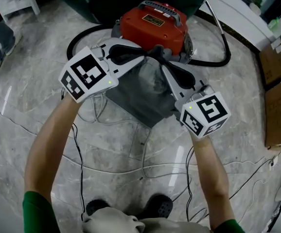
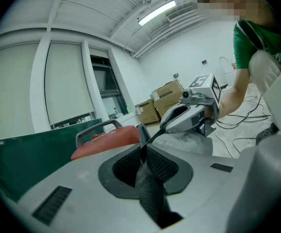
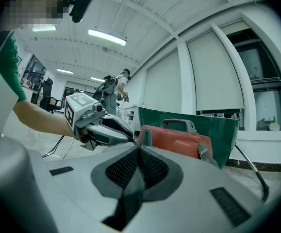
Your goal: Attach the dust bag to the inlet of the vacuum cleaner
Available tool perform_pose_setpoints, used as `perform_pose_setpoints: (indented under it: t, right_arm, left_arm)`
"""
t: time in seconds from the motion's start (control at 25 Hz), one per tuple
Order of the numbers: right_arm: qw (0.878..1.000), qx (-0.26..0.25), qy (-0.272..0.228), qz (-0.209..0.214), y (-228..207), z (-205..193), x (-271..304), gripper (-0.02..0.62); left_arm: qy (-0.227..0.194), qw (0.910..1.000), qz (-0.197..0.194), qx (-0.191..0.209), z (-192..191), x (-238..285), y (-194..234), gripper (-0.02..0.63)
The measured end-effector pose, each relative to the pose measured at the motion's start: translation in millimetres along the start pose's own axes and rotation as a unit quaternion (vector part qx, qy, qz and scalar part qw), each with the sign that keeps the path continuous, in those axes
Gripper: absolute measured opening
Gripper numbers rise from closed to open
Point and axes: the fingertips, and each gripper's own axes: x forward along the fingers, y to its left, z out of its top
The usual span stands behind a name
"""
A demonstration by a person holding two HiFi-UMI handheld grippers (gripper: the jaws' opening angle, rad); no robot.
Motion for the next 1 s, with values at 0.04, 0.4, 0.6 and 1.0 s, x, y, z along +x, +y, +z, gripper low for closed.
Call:
perform_pose_setpoints:
  t: [0.04, 0.4, 0.6, 1.0]
  right_arm:
    - [1.0, 0.0, 0.0, -0.001, -1.8, -0.5, 0.2, 0.021]
    - [1.0, 0.006, 0.003, -0.011, -8.4, -4.8, 1.8, 0.021]
    - [1.0, 0.003, 0.011, -0.015, -8.2, -6.0, 1.7, 0.021]
    - [0.999, 0.001, 0.005, -0.04, -2.9, 4.5, -12.2, 0.021]
  left_arm:
    - [-0.002, 1.0, 0.0, -0.002, -0.4, 1.9, 0.9, 0.038]
    - [-0.01, 0.9998, 0.003, -0.015, -3.7, 8.6, 2.4, 0.037]
    - [-0.002, 0.9981, -0.003, -0.062, -5.6, 9.2, 3.4, 0.038]
    - [-0.001, 0.9956, 0.043, -0.083, -0.7, -12.8, 5.1, 0.038]
